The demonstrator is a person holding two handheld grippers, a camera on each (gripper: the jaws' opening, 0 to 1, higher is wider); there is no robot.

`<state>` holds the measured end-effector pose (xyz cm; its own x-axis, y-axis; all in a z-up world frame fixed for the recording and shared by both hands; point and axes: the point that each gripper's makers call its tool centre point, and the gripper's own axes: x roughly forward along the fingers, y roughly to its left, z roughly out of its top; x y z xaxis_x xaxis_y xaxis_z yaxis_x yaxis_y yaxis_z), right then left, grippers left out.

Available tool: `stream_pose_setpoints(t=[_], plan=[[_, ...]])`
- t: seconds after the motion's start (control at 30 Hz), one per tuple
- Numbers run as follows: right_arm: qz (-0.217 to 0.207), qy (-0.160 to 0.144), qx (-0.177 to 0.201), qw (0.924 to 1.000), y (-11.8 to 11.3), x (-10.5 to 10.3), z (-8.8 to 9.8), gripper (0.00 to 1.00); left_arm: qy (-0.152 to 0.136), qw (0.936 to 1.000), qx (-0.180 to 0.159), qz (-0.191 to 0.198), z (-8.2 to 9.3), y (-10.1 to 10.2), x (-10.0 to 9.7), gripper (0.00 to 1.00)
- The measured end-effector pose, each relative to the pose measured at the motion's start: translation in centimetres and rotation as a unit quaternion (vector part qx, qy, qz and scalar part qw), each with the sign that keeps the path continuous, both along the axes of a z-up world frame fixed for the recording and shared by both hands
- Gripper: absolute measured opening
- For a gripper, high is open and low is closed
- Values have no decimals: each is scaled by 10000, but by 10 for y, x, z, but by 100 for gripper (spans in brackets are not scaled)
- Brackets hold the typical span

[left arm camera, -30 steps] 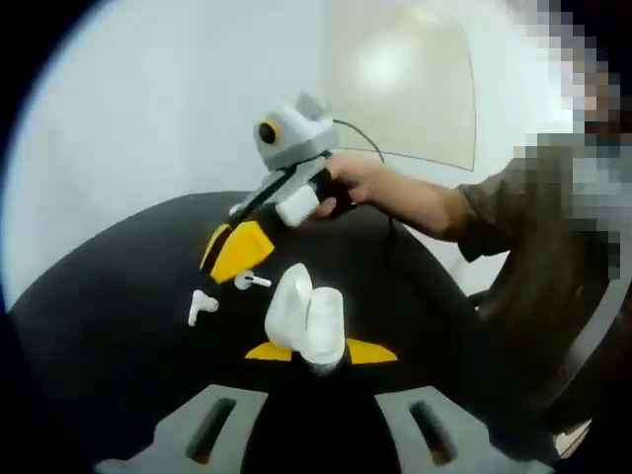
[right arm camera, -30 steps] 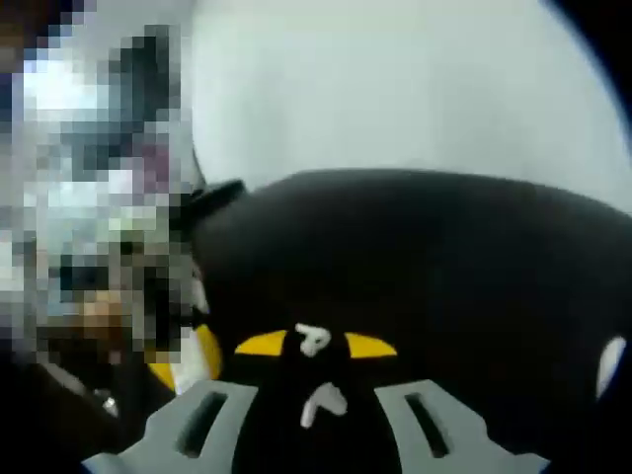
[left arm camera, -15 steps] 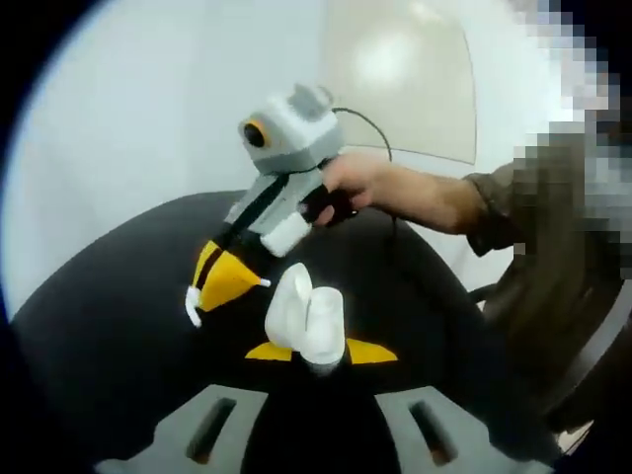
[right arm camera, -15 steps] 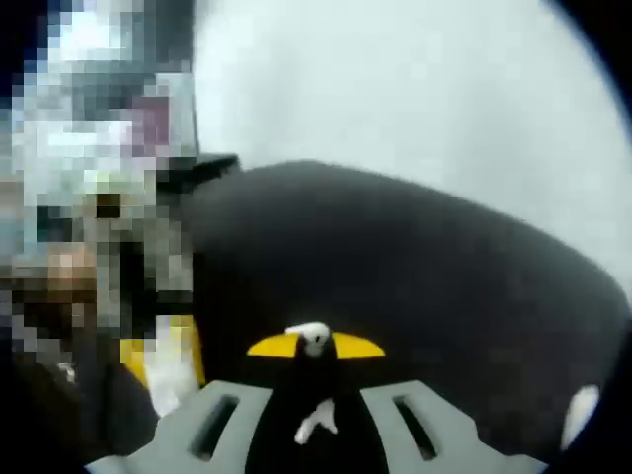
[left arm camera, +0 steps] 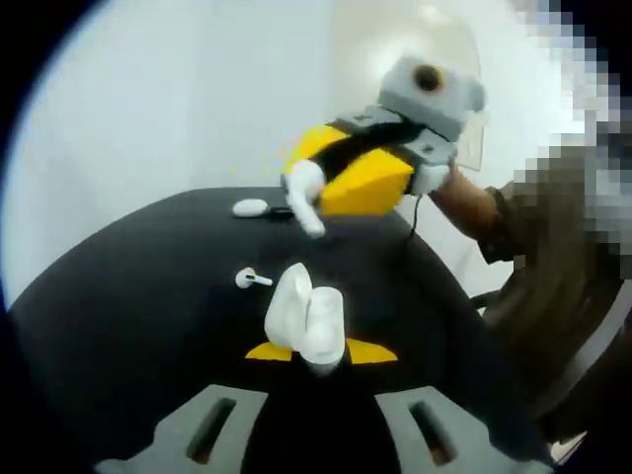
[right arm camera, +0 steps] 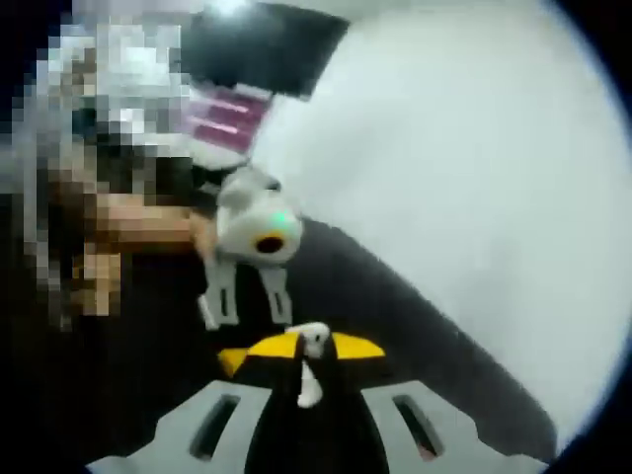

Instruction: Pick up three earphones and place each one into its charging case using tactile feedback, ensure that each earphone is properly inserted and securely positioned inside the case.

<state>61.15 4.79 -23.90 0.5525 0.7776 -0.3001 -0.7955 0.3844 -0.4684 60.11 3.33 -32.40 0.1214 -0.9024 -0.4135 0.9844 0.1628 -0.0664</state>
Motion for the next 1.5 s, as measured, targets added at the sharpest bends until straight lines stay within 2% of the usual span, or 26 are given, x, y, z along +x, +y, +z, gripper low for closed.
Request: stream_pose_setpoints(t=[0.13, 0.23, 0.3, 0.4, 0.6, 0.83, 1.03, 1.17, 1.27, 1.37, 1.5], plan=[[-107, -460, -691, 9965, 7, -3, -21, 13, 35, 10000, 17, 49, 0, 2, 0, 14], [-103, -462, -1056, 9933, 12, -7, -36, 13, -34, 10000, 57, 55, 0, 3, -1, 14], [-117, -523, -1128, 9922, 16, -7, -40, 13, -55, 10000, 60, 53, -1, 4, -1, 14], [-173, -703, -1283, 9891, 18, -7, -39, 13, -61, 9999, 65, 50, 0, 5, -1, 14], [-276, -1126, -1793, 9769, 17, -6, -39, 13, -93, 9999, 93, 54, 0, 8, -1, 14], [-230, -1258, -1946, 9725, 17, -7, -42, 13, -128, 9998, 111, 57, 0, 7, -1, 14], [-187, -1567, -2315, 9600, 16, -14, -46, 13, -129, 9998, 113, 54, 0, 5, 0, 14], [-242, -1630, -2408, 9565, 14, -13, -46, 12, -145, 9998, 119, 54, 0, 5, 0, 14], [-260, -1564, -2348, 9590, 12, -13, -46, 12, -160, 9998, 121, 50, 0, 6, 2, 14], [-218, -1220, -2023, 9715, 14, -16, -45, 13, -154, 9998, 115, 44, 0, 6, 2, 14], [-189, -867, -1737, 9808, 10, -16, -45, 16, -174, 9998, 125, 39, -1, 8, 6, 14]])
